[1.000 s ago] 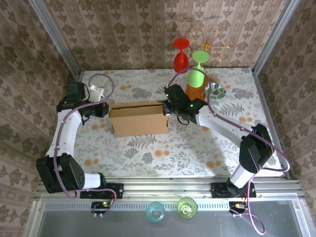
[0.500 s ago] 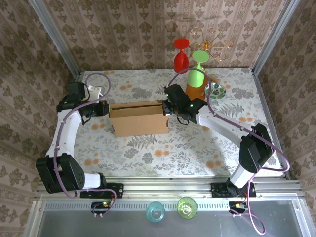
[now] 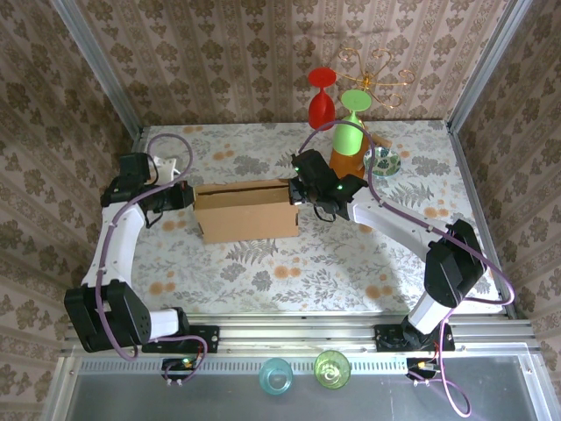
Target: Fold the paper box
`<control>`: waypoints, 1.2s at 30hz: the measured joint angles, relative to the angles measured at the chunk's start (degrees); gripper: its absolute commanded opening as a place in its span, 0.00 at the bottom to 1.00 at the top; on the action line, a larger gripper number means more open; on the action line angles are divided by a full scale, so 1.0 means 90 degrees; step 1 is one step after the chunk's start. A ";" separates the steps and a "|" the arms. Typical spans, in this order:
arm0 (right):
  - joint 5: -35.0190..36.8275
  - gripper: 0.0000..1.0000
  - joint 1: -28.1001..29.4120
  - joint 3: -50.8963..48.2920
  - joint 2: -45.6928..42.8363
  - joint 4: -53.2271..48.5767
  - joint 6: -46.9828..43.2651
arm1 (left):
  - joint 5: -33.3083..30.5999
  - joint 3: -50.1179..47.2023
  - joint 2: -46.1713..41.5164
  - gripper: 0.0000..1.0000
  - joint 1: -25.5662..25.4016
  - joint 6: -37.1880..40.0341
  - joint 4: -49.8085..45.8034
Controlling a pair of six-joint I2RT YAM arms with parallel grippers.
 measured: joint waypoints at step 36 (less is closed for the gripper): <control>-0.0019 0.00 0.0027 -0.0612 -0.0206 0.0806 -0.0126 | 0.0078 -0.1129 -0.0763 0.02 0.0102 -0.0289 0.1003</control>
